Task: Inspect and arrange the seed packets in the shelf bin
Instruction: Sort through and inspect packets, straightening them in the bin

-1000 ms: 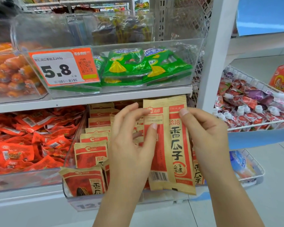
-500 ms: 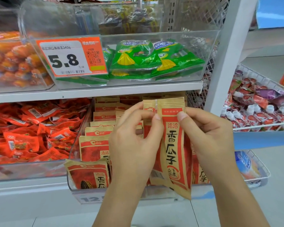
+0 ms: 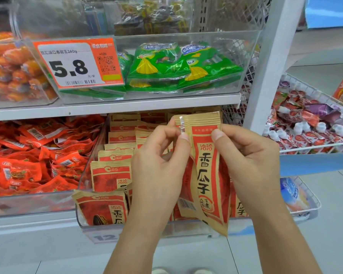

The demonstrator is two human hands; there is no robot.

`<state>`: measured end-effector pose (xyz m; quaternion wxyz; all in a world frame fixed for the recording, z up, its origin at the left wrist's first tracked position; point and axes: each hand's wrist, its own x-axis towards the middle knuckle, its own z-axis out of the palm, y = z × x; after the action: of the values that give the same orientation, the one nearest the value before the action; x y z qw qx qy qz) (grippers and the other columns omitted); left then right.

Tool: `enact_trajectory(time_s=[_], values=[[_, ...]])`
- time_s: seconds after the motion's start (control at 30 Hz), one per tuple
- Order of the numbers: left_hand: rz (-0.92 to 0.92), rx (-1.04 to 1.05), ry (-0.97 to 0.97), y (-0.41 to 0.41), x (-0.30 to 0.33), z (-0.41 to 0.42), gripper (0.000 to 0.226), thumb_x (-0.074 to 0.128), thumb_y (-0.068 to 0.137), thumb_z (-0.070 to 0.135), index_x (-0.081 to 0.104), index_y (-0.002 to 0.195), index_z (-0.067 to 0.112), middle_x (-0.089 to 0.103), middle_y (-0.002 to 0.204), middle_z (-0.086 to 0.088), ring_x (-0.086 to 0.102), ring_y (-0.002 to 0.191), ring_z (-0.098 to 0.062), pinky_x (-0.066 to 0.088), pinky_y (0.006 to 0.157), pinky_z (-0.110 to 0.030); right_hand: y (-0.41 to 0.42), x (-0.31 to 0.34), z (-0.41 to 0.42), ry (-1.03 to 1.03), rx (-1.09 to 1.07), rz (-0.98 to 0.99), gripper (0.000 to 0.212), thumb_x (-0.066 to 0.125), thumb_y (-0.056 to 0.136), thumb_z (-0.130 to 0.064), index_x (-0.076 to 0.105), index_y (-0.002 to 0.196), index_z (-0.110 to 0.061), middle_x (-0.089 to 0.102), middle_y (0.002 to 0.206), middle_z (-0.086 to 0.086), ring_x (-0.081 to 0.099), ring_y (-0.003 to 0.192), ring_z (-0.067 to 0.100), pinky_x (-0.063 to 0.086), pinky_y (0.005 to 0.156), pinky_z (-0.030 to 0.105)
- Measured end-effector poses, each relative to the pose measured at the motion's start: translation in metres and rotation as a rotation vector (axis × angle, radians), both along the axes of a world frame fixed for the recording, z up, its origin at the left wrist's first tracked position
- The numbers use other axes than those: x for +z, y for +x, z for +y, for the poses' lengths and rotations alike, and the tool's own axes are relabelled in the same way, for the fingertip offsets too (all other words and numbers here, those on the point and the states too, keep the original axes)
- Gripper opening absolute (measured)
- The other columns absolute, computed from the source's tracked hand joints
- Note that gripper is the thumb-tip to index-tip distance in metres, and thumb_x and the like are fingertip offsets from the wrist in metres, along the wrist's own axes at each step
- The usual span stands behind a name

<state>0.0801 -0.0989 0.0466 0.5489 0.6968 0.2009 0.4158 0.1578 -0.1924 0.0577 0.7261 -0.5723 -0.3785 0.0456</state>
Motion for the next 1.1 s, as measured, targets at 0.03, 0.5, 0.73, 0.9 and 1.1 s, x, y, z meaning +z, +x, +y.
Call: enact_trajectory(time_s=[0.03, 0.5, 0.73, 0.9, 1.1], values=[[0.017, -0.005, 0.021, 0.000, 0.000, 0.000, 0.011, 0.058, 0.093, 0.019, 0.065, 0.084, 0.019, 0.072, 0.113, -0.004, 0.069, 0.094, -0.003, 0.055, 0.069, -0.019, 0.000, 0.000, 0.000, 0.000, 0.001, 0.011, 0.024, 0.059, 0.092, -0.013, 0.074, 0.090, -0.031, 0.075, 0.076, -0.012, 0.072, 0.071, 0.005, 0.054, 0.062, 0.016], [0.199, -0.417, -0.176, -0.007, 0.005, 0.001, 0.042, 0.061, 0.087, 0.029, 0.053, 0.128, 0.036, 0.075, 0.105, 0.007, 0.072, 0.093, -0.009, 0.058, 0.077, -0.026, 0.031, 0.000, -0.011, 0.378, -0.197, 0.481, 0.020, 0.055, 0.099, -0.018, 0.066, 0.083, -0.019, 0.047, 0.052, -0.012, 0.032, 0.046, 0.003, 0.033, 0.047, 0.016], [-0.111, -0.230, -0.326, -0.002, 0.007, 0.001, 0.028, 0.062, 0.082, 0.022, 0.063, 0.110, 0.021, 0.077, 0.092, 0.001, 0.070, 0.071, -0.007, 0.049, 0.051, -0.016, 0.022, -0.001, -0.005, -0.052, 0.065, 0.387, 0.023, 0.060, 0.080, -0.043, 0.064, 0.094, -0.025, 0.058, 0.055, -0.010, 0.043, 0.040, 0.006, 0.032, 0.037, 0.017], [-0.108, -0.058, -0.124, 0.000, 0.001, 0.002, 0.032, 0.072, 0.075, 0.028, 0.060, 0.105, 0.026, 0.071, 0.108, 0.008, 0.067, 0.101, -0.004, 0.054, 0.074, -0.018, 0.016, -0.001, 0.001, 0.009, 0.043, 0.356, 0.018, 0.062, 0.079, -0.033, 0.062, 0.096, -0.025, 0.062, 0.062, -0.007, 0.048, 0.041, 0.009, 0.036, 0.036, 0.019], [0.116, 0.099, 0.348, 0.001, -0.009, 0.001, 0.027, 0.072, 0.071, 0.050, 0.065, 0.094, 0.038, 0.059, 0.108, 0.023, 0.055, 0.112, 0.000, 0.042, 0.093, -0.016, 0.021, 0.000, -0.004, 0.037, -0.074, 0.316, 0.016, 0.066, 0.082, -0.036, 0.060, 0.095, -0.030, 0.066, 0.073, 0.001, 0.050, 0.046, 0.017, 0.040, 0.038, 0.021]])
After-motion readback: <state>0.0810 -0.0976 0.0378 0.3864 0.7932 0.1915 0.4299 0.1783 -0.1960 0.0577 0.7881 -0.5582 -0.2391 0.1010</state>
